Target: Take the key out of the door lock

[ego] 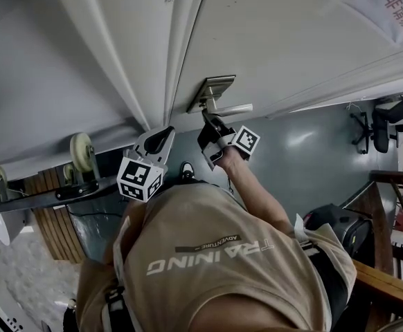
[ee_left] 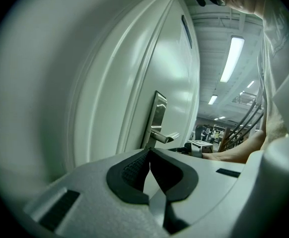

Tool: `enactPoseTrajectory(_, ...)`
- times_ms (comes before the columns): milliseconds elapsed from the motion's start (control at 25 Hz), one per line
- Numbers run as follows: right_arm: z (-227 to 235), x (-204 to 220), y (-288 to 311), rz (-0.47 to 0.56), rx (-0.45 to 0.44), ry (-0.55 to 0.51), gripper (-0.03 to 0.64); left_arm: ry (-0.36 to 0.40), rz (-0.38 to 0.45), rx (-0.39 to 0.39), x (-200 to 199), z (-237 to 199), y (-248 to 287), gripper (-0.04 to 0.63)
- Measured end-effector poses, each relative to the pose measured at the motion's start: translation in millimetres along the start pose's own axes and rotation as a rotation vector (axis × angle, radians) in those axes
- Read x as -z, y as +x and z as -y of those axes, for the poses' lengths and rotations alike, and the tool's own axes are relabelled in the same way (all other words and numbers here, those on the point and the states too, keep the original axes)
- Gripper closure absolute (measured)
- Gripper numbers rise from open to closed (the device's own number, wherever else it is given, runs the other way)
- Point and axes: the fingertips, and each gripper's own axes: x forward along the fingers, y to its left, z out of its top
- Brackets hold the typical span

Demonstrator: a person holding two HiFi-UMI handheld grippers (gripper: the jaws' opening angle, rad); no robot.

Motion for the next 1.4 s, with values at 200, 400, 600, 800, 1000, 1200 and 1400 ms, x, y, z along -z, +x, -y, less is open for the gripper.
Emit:
enactPoseTrajectory(200,-1,1,3,0.010,-0.016,-0.017,0.586,0.007,-0.002,0.008,-1,2,1,0.586)
enactPoseTrajectory(400,-2,0,3,0.013,-0.018,-0.041,0.589,0.015,-0.008,0.012,1,7,-2,0.586)
enactPoseTrajectory(600,-2,-1,1,0.014,-0.007,-0.052,0.589,0.020,-0.012,0.000,3,10,-10,0.586)
enactPoseTrajectory(800,-3,0,0,0.015,-0.005,-0.046,0.589,0.025,-0.010,-0.009,3,13,-16,0.586)
enactPoseTrajectory(1000,-3,0,0,0.008,-0.003,-0.050,0.589,0.032,-0.010,-0.013,2,16,-19,0.586)
enactPoseTrajectory(1200,-3,0,0,0.004,-0.005,-0.057,0.589,0.029,-0.016,-0.015,5,18,-22,0.586)
enactPoseTrajectory(1400,-3,0,-1,0.002,-0.005,-0.062,0.589,0.027,-0.014,-0.018,5,19,-25,0.586)
